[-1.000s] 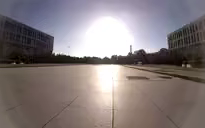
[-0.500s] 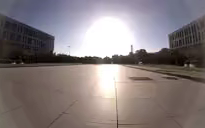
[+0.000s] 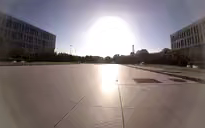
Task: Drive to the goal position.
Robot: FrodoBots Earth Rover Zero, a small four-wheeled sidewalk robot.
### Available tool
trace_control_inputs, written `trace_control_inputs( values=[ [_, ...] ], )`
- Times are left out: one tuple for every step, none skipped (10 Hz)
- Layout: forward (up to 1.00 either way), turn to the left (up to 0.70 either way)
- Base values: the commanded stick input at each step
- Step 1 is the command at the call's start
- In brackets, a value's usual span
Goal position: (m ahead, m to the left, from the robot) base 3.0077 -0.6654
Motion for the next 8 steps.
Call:
trace_control_inputs(
  values=[
    [0.70,0.00],
    [0.70,0.00],
    [0.70,0.00],
    [0.70,0.00],
    [0.70,0.00],
    [0.70,0.00],
    [0.70,0.00],
    [0.70,0.00]
  ],
)
